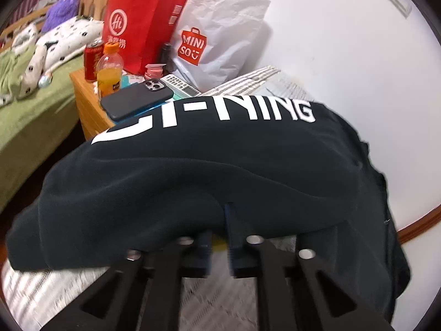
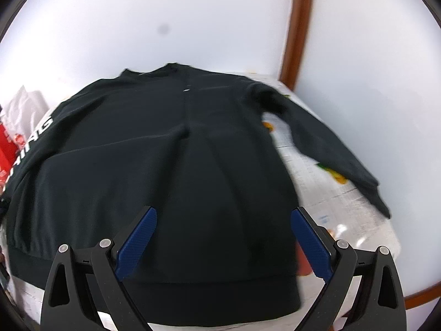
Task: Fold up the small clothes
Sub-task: 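Grasp the LI-NING lettered sleeve with the left tool and lift it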
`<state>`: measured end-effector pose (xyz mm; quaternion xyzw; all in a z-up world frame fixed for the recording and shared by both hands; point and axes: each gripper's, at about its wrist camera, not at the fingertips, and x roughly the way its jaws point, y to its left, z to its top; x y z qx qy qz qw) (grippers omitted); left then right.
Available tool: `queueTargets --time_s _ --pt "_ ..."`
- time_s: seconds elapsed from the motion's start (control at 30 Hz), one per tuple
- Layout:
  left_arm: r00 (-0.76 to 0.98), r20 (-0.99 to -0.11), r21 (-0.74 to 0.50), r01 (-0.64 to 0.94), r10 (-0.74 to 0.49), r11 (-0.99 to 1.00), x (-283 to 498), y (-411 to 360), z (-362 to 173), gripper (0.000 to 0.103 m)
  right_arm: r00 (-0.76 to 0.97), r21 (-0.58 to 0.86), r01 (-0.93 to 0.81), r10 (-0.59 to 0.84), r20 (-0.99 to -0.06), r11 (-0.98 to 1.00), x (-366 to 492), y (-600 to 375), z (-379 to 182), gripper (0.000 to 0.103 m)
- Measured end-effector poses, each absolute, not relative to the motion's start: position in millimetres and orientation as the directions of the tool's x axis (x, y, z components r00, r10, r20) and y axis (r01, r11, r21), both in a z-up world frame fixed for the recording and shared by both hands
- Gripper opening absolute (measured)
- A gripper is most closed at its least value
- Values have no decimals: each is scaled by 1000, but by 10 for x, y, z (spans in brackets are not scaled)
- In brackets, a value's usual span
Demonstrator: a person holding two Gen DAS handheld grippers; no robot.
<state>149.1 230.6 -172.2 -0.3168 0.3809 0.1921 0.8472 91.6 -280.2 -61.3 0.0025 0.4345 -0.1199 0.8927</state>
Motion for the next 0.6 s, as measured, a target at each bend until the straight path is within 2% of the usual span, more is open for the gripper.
queueTargets --time_s 0.13,0.37,0.6 --pt "650 -751 -347 -538 116 768 1542 2246 -1472 6 599 -104 231 -225 -768 967 959 -3018 -555 97" --pt "747 -652 -268 -384 127 883 1894 1790 -665 6 655 -80 195 -190 -731 978 1081 -3202 -392 97" --pt "807 -590 -184 -161 22 970 2575 810 -118 6 695 -54 180 -166 -700 982 1199 -3410 -280 97"
